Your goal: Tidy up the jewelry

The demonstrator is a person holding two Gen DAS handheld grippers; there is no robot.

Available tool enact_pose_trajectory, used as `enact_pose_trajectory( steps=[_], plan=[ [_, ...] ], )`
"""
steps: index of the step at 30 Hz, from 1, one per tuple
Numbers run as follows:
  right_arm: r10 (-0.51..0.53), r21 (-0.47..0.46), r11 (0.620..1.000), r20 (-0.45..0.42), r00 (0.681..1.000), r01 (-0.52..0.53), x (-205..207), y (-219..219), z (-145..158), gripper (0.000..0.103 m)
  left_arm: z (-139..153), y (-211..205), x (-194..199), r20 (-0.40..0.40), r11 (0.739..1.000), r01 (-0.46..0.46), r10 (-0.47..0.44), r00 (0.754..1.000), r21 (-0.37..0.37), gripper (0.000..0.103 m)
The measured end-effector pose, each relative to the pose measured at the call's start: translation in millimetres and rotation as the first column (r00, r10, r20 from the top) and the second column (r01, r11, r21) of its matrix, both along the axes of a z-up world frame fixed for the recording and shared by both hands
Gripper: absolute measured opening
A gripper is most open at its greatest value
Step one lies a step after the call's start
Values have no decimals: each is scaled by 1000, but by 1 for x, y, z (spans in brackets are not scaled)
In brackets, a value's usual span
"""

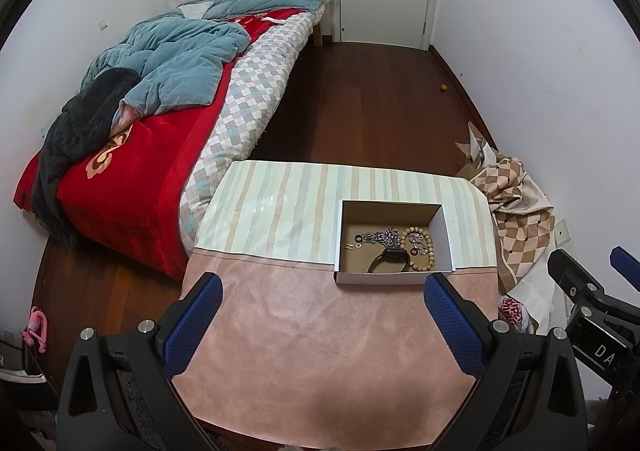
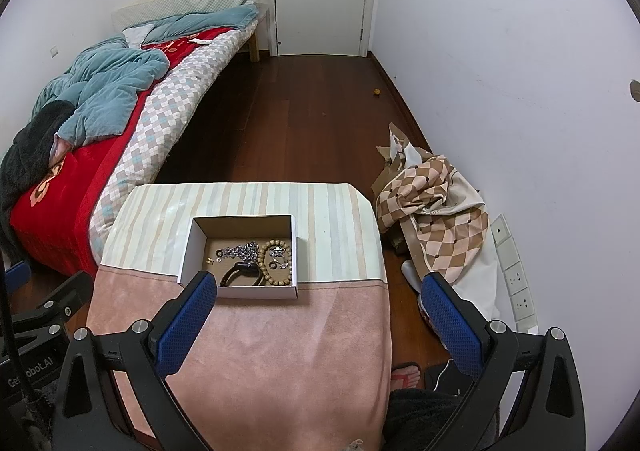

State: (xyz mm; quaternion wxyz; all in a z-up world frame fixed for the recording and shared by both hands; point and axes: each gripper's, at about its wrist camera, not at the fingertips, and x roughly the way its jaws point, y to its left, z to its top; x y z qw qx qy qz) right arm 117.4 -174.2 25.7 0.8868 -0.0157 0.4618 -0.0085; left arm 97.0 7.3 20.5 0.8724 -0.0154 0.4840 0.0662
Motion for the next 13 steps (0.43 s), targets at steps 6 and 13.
enact_pose_trajectory(
  steps=[6,13],
  plan=[
    [-1,0,1000,-4,1000,1,-2,0,0,103,0,-1,-1,-1,1000,-4,4,1000,1,103],
    [-4,-2,1000,-2,1000,4,-6,-4,2,103,0,-1,-1,0,1000,-2,2,1000,-6,103]
  ],
)
